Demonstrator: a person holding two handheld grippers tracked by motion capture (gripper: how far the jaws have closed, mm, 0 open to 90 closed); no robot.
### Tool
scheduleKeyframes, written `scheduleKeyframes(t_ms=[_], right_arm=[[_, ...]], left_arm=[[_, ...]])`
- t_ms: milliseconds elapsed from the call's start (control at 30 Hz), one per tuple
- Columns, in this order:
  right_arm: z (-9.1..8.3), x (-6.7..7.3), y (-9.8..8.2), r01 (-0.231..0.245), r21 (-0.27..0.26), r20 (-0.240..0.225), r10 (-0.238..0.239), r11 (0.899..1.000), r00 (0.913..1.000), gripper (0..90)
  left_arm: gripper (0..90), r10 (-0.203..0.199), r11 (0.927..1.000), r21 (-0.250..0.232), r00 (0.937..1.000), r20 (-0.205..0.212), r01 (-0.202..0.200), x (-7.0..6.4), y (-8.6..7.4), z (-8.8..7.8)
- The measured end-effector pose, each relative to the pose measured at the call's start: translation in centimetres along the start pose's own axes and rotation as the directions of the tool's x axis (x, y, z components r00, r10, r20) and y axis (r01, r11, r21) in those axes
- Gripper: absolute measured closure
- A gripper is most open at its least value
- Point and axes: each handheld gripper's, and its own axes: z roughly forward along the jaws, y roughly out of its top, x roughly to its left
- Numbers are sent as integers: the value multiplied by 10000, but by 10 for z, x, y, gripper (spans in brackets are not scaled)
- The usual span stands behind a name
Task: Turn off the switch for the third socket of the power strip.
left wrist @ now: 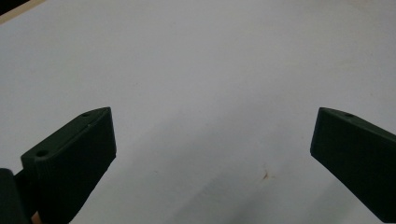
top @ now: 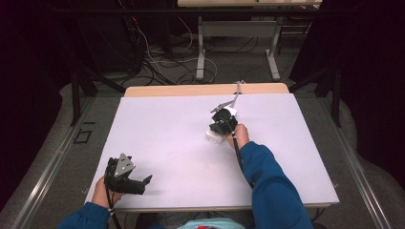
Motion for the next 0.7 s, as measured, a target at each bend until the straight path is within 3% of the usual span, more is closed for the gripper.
scheduleKeyframes(t_ms=[500,533,600,700], right_arm=[[0,1,0,24,2,61,-24,10000,10000,900],[1,0,1,274,-10,-3,-274,9996,9996,900],[0,1,0,11,14,37,-11,10000,10000,900],[1,0,-1,0,-135,-17,-1,9999,10000,900]], left_arm=[[2,-37,10000,-37,10000,-6,37,0,0,0],[2,-51,10000,-35,10000,-16,51,0,0,0],[1,-89,10000,36,9999,59,88,1,0,0],[1,-85,10000,2,10000,30,85,0,0,0]])
